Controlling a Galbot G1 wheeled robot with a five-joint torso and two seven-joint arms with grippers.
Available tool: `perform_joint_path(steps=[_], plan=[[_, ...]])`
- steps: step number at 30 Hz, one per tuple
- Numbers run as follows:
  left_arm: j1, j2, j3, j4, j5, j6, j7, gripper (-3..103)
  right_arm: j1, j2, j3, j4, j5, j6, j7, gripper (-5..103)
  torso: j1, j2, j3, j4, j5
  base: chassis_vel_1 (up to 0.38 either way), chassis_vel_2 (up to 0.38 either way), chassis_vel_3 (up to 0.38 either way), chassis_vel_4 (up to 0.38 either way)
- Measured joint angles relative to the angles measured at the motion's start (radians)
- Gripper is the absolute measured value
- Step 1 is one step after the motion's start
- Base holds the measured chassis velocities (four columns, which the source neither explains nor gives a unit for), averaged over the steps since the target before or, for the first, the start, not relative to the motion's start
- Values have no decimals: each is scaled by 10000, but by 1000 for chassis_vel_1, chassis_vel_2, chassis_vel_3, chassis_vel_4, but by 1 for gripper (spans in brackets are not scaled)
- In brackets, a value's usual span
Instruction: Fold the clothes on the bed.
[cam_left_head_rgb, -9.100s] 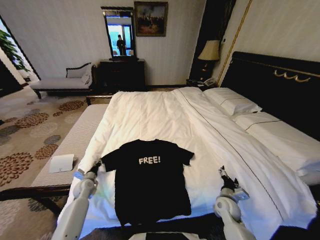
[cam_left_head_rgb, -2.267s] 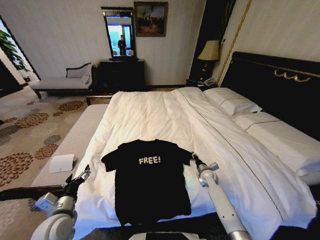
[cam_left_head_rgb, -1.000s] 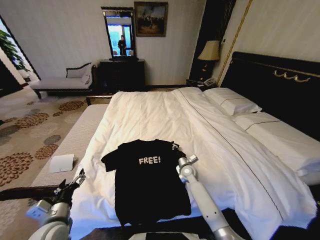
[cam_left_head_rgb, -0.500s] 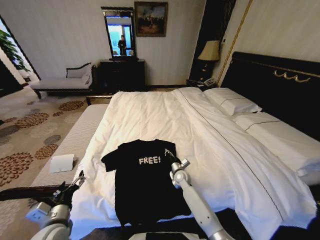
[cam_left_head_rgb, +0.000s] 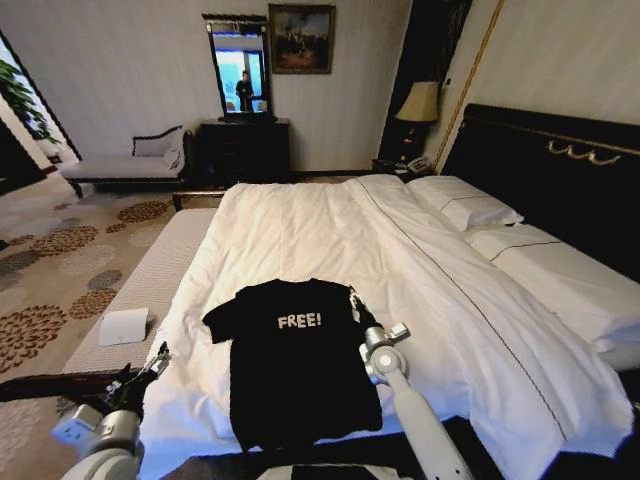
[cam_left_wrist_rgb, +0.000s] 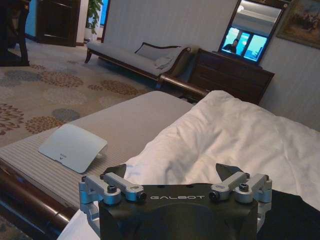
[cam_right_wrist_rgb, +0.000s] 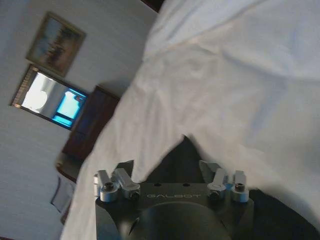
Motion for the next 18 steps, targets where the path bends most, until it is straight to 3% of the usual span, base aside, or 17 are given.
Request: perform_joint_path(steps=[2, 4, 8, 18], plan=[[-2, 1, 17, -11, 19, 6, -9, 100, -118, 50, -29, 42, -11, -35, 28, 76, 0, 0, 0, 0, 0, 0, 0, 0, 0], [21, 1, 32, -44, 38, 11, -16, 100, -325, 207, -93, 97, -94, -104, 119, 87, -1, 0, -1, 2, 0, 0, 0, 0, 0], [125, -1, -32, -121, 24, 12, -18, 100, -431, 382, -104, -21, -210, -122, 423, 99, 0, 0, -1, 1, -1, 0, 0, 0, 0], [168, -8, -237, -52, -222, -8, -11, 100, -591, 301, 93, -88, -646, -39, 864, 100, -1, 0, 0, 5, 0, 0, 0, 0, 0]])
